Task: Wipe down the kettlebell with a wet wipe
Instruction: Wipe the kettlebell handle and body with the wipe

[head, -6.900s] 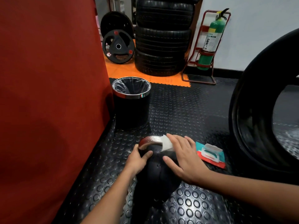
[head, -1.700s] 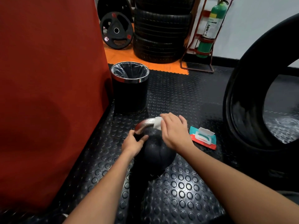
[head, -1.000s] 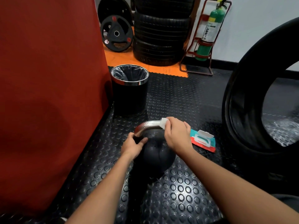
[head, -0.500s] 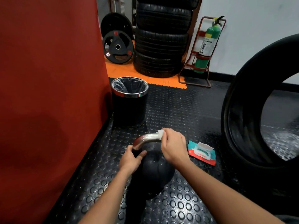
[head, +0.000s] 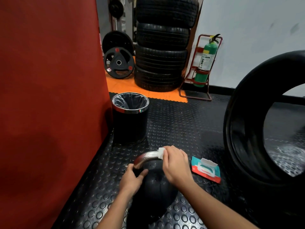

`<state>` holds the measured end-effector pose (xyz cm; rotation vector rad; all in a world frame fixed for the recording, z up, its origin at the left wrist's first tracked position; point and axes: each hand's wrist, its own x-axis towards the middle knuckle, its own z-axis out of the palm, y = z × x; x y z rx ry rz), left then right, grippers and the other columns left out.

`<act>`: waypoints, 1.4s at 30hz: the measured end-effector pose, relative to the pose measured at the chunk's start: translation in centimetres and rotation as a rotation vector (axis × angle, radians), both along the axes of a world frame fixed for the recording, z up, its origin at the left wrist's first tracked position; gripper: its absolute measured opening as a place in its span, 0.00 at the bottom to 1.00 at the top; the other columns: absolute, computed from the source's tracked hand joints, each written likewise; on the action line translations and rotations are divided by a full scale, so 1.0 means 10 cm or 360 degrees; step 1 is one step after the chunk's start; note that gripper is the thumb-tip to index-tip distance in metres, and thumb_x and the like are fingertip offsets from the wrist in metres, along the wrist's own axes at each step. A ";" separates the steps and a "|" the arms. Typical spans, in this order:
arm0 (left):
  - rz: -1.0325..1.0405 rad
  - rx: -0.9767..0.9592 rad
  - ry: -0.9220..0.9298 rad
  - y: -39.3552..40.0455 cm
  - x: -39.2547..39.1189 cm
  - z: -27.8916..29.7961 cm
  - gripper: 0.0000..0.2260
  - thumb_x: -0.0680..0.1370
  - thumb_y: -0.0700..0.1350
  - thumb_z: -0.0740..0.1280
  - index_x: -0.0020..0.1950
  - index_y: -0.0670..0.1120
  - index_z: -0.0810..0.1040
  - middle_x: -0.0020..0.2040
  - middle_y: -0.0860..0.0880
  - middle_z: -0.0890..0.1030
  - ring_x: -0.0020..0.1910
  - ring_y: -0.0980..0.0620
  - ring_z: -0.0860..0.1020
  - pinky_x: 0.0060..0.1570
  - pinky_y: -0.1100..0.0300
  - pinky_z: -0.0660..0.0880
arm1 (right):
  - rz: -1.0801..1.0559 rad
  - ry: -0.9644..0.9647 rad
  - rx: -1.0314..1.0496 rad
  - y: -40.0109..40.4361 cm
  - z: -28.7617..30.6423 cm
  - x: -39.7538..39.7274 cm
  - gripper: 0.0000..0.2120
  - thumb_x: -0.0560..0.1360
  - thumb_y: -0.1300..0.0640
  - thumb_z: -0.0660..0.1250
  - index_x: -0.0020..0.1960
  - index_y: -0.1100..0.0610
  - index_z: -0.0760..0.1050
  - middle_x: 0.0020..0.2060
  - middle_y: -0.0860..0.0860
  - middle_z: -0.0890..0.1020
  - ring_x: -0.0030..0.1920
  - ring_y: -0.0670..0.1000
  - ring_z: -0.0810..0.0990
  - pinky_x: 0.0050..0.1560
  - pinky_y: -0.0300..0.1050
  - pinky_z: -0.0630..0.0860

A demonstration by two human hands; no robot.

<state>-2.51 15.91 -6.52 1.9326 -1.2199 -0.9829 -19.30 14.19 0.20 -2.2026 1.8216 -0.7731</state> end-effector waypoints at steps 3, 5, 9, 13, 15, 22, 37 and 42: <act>0.0006 0.0010 -0.0010 0.00 0.01 0.00 0.16 0.74 0.60 0.70 0.52 0.53 0.71 0.45 0.53 0.78 0.43 0.51 0.76 0.42 0.59 0.69 | -0.0035 -0.0011 -0.0029 -0.01 -0.03 -0.02 0.14 0.85 0.52 0.50 0.55 0.46 0.76 0.48 0.39 0.78 0.56 0.43 0.75 0.72 0.50 0.63; 0.0013 0.0018 -0.0013 0.00 0.01 -0.01 0.16 0.74 0.61 0.70 0.51 0.54 0.70 0.45 0.54 0.77 0.43 0.51 0.75 0.42 0.59 0.68 | -0.0138 -0.0065 -0.0021 -0.01 -0.05 -0.04 0.14 0.85 0.52 0.51 0.52 0.47 0.76 0.46 0.41 0.78 0.52 0.44 0.75 0.70 0.50 0.65; 0.0016 0.0038 -0.0016 -0.01 0.01 -0.01 0.16 0.74 0.61 0.70 0.52 0.54 0.70 0.44 0.54 0.77 0.42 0.51 0.75 0.41 0.59 0.69 | -0.0278 -0.0087 0.0032 -0.02 -0.03 -0.03 0.16 0.85 0.51 0.50 0.45 0.47 0.73 0.41 0.43 0.77 0.48 0.45 0.74 0.70 0.52 0.66; 0.0001 0.0030 -0.0003 -0.02 0.01 -0.02 0.16 0.73 0.61 0.70 0.52 0.54 0.71 0.46 0.53 0.79 0.44 0.50 0.77 0.44 0.59 0.71 | -0.0012 0.0082 0.0022 0.05 -0.03 0.06 0.16 0.85 0.48 0.49 0.60 0.47 0.75 0.57 0.41 0.78 0.65 0.44 0.72 0.77 0.50 0.56; -0.0005 0.0028 0.0010 -0.03 0.01 -0.03 0.16 0.73 0.60 0.71 0.53 0.54 0.71 0.47 0.52 0.79 0.45 0.50 0.77 0.45 0.58 0.72 | 0.0060 0.0098 0.0028 0.05 -0.02 0.04 0.17 0.85 0.48 0.50 0.67 0.48 0.73 0.63 0.41 0.77 0.70 0.44 0.69 0.78 0.49 0.53; -0.0034 0.0062 0.0031 -0.02 0.02 0.02 0.16 0.75 0.59 0.70 0.53 0.53 0.69 0.47 0.53 0.77 0.46 0.49 0.75 0.47 0.58 0.70 | -0.0281 -0.0103 0.0149 -0.02 -0.01 -0.07 0.14 0.84 0.49 0.49 0.45 0.47 0.70 0.44 0.45 0.79 0.51 0.50 0.77 0.69 0.57 0.66; -0.0005 0.0068 0.0000 -0.02 0.01 -0.04 0.17 0.74 0.60 0.71 0.54 0.53 0.68 0.49 0.52 0.76 0.49 0.48 0.76 0.48 0.59 0.69 | -0.0140 0.0045 0.0110 0.01 0.05 -0.02 0.16 0.84 0.53 0.48 0.43 0.50 0.71 0.40 0.45 0.76 0.47 0.50 0.74 0.65 0.54 0.67; -0.0019 0.0074 -0.0020 -0.02 0.00 -0.02 0.17 0.74 0.59 0.70 0.53 0.53 0.68 0.49 0.52 0.76 0.50 0.47 0.76 0.48 0.58 0.69 | 0.0148 0.0171 0.0067 0.04 -0.03 -0.06 0.17 0.85 0.50 0.49 0.65 0.50 0.74 0.59 0.45 0.78 0.67 0.47 0.71 0.76 0.53 0.54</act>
